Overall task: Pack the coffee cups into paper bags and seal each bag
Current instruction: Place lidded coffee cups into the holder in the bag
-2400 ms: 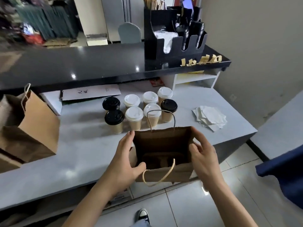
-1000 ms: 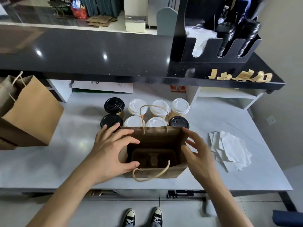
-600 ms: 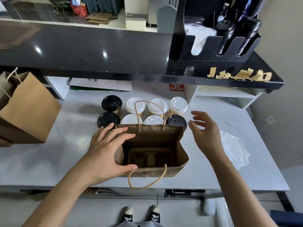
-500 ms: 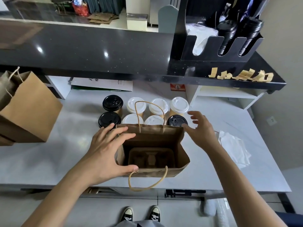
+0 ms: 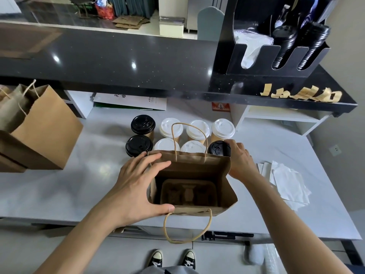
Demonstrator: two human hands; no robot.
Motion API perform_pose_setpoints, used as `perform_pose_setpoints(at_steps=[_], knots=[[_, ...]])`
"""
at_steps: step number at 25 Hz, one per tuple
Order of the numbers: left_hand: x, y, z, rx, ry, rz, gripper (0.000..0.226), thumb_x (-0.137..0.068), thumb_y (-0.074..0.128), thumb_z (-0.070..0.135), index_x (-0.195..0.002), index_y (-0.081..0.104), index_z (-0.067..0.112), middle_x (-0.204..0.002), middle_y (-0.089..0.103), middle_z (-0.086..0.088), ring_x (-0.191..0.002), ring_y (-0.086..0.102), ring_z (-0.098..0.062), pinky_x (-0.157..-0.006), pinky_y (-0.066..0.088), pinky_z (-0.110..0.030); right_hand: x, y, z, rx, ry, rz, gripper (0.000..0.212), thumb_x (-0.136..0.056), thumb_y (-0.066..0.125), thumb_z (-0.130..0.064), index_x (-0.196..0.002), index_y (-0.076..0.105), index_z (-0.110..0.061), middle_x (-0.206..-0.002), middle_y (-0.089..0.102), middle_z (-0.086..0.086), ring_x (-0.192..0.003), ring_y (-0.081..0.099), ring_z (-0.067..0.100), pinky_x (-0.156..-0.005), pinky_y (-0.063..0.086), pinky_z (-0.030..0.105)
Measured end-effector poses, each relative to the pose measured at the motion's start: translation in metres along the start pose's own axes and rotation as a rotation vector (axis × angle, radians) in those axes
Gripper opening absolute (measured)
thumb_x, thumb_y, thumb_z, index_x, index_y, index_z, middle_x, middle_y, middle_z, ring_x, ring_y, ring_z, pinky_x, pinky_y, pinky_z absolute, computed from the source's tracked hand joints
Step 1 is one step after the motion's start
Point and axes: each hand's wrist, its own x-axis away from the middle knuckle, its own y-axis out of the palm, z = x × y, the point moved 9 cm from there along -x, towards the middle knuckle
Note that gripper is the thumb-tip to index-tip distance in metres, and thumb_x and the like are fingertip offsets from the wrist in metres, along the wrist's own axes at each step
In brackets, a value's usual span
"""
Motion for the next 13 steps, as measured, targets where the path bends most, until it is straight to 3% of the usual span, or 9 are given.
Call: perform_pose_setpoints(at_steps=[5,10,13], knots=[[-0.002,0.001,-0.001,0.011,0.011,0.0,0.104,-0.063,0.063,0.086,-0.152,0.022,0.053,-0.161,0.005,0.03,-0.151,-0.012,-0.001,-0.123,0.001,-0.028,0.003,-0.005,0.004,-0.053,0.019,0.076,0.067,-0.086,0.071,-0.038,-0.143,0.041,-0.018,-0.137,0.055,0.014,-0.12,0.054,0.039,-0.101,0.042,0.049],[-0.003,0.001,-0.001,0.039,0.017,-0.005,0.106,-0.062,0.065,0.086,-0.153,0.023,0.051,-0.161,0.005,0.028,-0.152,-0.008,-0.003,-0.126,0.006,-0.033,0.021,-0.047,0.024,-0.392,0.077,0.275,0.092,-0.072,0.089,-0.041,-0.15,0.043,-0.025,-0.138,0.048,0.005,-0.125,0.055,0.029,-0.103,0.047,0.039],[-0.004,0.0,-0.001,0.045,0.021,-0.008,0.108,-0.063,0.066,0.084,-0.155,0.021,0.049,-0.162,0.007,0.026,-0.153,-0.007,-0.004,-0.126,0.006,-0.035,0.039,-0.075,0.021,-0.54,0.009,0.347,0.08,-0.073,0.09,-0.036,-0.142,0.05,-0.031,-0.134,0.05,0.002,-0.121,0.06,0.022,-0.099,0.054,0.038]])
